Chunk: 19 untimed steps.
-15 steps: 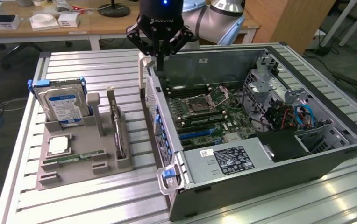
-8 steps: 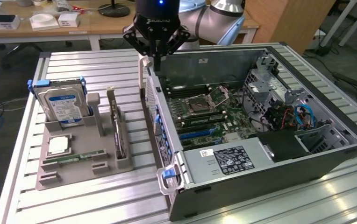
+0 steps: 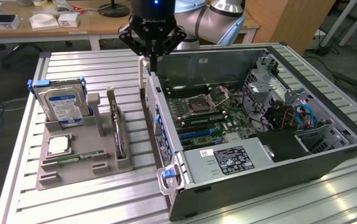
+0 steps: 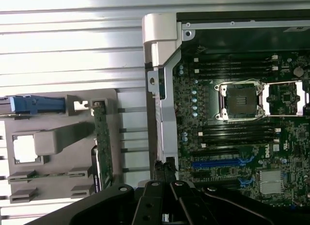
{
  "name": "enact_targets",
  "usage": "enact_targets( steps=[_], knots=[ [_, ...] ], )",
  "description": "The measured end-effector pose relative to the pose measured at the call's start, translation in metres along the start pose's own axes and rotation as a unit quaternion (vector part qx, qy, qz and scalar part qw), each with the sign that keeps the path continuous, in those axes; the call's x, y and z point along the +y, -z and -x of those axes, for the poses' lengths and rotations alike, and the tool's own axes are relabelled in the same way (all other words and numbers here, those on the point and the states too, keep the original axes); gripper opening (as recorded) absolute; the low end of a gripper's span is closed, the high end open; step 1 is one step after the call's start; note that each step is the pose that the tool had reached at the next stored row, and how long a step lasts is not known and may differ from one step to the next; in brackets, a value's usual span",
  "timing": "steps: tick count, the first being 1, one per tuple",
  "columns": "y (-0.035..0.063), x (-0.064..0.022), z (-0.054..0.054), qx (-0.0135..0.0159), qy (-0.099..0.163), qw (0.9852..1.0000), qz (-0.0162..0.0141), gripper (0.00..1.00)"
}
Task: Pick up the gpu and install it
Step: 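Reach for the gpu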
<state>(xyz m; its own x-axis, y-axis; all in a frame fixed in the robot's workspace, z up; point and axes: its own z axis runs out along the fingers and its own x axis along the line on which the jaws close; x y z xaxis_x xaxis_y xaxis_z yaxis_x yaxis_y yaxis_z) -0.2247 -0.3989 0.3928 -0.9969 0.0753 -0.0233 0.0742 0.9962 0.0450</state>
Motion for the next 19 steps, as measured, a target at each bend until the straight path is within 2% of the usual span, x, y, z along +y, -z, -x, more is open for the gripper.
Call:
enact_targets(
  steps=[19],
  knots=[
    [0.0005, -0.0013, -0.018, 0.0000, 0.000, 1.0000, 0.0000, 0.10]
  ],
)
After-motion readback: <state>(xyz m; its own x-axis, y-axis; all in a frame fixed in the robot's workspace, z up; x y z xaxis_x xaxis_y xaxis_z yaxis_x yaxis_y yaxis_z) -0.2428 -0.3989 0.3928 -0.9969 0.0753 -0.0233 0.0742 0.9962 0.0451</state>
